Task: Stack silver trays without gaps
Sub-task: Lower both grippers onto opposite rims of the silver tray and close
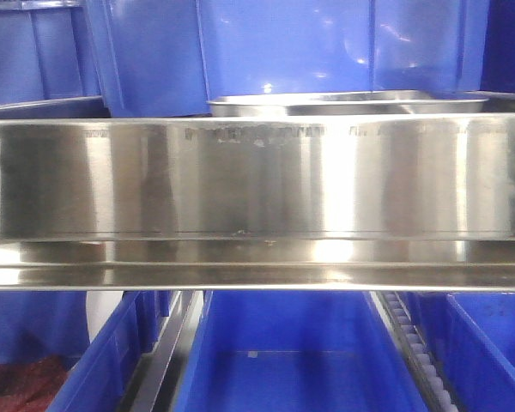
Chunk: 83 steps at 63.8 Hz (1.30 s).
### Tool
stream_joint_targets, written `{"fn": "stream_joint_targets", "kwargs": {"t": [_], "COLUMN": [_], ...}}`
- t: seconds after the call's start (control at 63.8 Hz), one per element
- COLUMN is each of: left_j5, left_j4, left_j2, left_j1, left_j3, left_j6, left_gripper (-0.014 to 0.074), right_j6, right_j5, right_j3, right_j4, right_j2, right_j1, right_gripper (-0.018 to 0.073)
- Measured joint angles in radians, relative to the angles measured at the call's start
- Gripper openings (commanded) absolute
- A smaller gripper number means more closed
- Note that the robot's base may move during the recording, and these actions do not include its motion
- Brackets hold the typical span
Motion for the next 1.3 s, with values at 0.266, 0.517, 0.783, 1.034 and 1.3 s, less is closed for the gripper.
{"fn": "stream_joint_targets", "kwargs": {"t": [0.266, 0.517, 0.783, 1.034, 1.3], "left_j5": [0.126, 0.093, 0.085, 0.081, 0.075], "left_j4": [0.034, 0.038, 0.022, 0.015, 0.008], "left_j2": [0.147, 0.214, 0.286, 0.329, 0.335], "left_j1": [0.058, 0.108, 0.110, 0.110, 0.110], "left_j3": [-0.085, -0.087, -0.087, -0.087, -0.087], "left_j6": [-0.123, -0.150, -0.154, -0.156, -0.157], "left_gripper": [0.0442, 0.0442, 0.0442, 0.0442, 0.0442], "right_j6": [0.046, 0.048, 0.048, 0.048, 0.048], "right_j5": [0.103, 0.068, 0.018, 0.002, -0.007], "right_j3": [-0.136, -0.145, -0.145, -0.145, -0.147], "right_j4": [-0.067, -0.075, -0.079, -0.083, -0.083], "right_j2": [0.226, 0.335, 0.412, 0.476, 0.531], "right_j1": [0.000, 0.000, 0.000, 0.000, 0.000], "right_gripper": [0.0613, 0.0613, 0.0613, 0.0613, 0.0613]}}
